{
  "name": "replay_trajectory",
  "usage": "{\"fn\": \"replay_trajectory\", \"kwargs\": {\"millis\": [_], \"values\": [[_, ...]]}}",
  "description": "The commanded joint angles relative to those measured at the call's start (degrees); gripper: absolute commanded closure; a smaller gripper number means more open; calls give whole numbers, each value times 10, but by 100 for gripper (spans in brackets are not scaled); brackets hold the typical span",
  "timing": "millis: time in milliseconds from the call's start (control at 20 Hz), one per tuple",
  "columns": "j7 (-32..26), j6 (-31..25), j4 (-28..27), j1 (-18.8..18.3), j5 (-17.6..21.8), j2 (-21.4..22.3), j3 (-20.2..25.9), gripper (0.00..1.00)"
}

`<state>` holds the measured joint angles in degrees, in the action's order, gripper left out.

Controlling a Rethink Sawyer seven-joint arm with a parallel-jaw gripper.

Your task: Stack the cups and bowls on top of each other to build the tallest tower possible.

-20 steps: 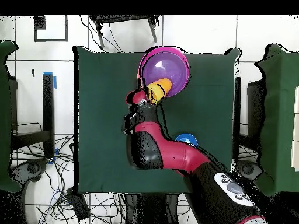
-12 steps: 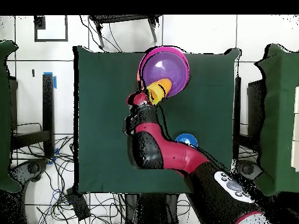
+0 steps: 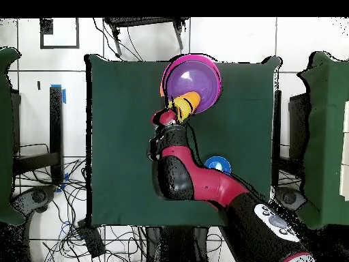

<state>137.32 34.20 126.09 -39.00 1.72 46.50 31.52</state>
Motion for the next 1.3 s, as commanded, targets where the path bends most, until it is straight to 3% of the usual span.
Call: {"fn": "replay_trajectory", "kwargs": {"millis": [50,350,700,1300], "values": [[103,-23,32,-6,25,4,-3,0],[96,-29,-3,-3,21,-9,6,0],[82,-10,-55,8,28,-61,1,0],[79,-47,-63,-10,25,-35,17,0]]}}
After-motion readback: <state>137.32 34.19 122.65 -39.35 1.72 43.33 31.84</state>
